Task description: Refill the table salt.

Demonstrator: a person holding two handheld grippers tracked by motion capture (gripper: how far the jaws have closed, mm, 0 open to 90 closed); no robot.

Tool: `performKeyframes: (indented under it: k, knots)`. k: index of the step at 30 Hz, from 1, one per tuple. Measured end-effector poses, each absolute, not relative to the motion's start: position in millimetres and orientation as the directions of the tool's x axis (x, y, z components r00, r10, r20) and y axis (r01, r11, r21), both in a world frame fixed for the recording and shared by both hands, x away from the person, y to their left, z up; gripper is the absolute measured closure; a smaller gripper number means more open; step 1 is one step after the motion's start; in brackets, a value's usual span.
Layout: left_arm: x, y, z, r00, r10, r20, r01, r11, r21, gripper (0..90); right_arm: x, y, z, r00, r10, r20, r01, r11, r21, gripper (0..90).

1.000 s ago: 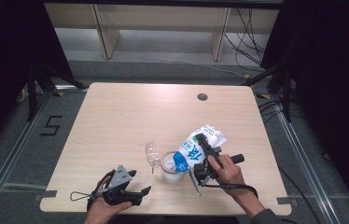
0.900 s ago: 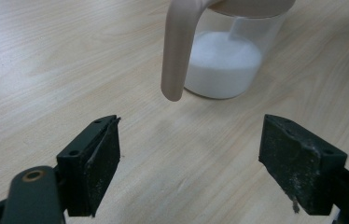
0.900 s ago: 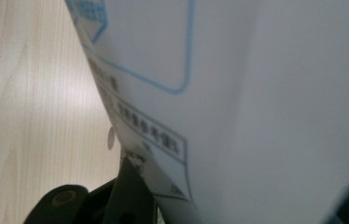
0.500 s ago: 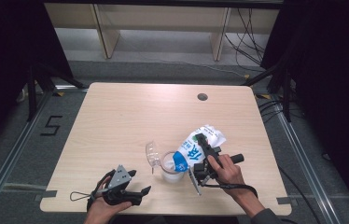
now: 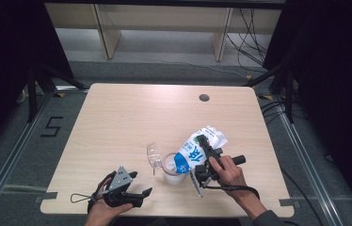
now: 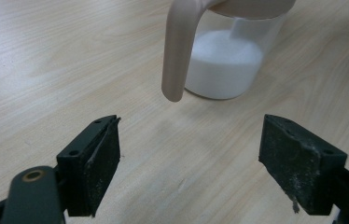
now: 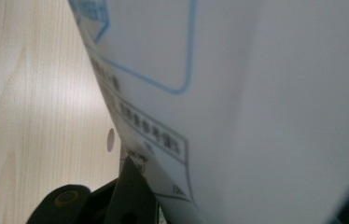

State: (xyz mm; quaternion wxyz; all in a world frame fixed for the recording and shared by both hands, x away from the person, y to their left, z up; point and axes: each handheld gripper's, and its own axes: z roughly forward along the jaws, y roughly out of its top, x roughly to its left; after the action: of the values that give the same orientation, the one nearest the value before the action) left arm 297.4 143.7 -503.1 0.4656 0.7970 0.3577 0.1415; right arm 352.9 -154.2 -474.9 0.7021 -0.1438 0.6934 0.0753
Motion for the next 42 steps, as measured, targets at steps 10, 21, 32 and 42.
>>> performKeyframes:
  k: [10,21,32,42]
  knots:
    - [297.4,143.6,-503.0,0.704,0.702,-0.106,0.438,-0.312,0.843,20.0,352.7,-154.5,-473.9,0.029,-0.095,-0.995,-0.308,0.946,-0.099,73.0]
    - [297.7,144.1,-502.9,0.706,0.701,-0.098,0.434,-0.319,0.842,20.0,351.1,-154.7,-475.0,0.005,-0.089,-0.996,-0.291,0.953,-0.087,73.4]
    - [297.3,143.5,-502.7,0.704,0.703,-0.102,0.436,-0.313,0.844,20.0,350.7,-154.2,-475.7,0.007,-0.083,-0.996,-0.289,0.954,-0.082,73.8]
    - [297.0,143.5,-502.4,0.702,0.706,-0.099,0.438,-0.317,0.841,20.0,350.9,-154.3,-475.5,0.008,-0.086,-0.996,-0.291,0.953,-0.085,74.1]
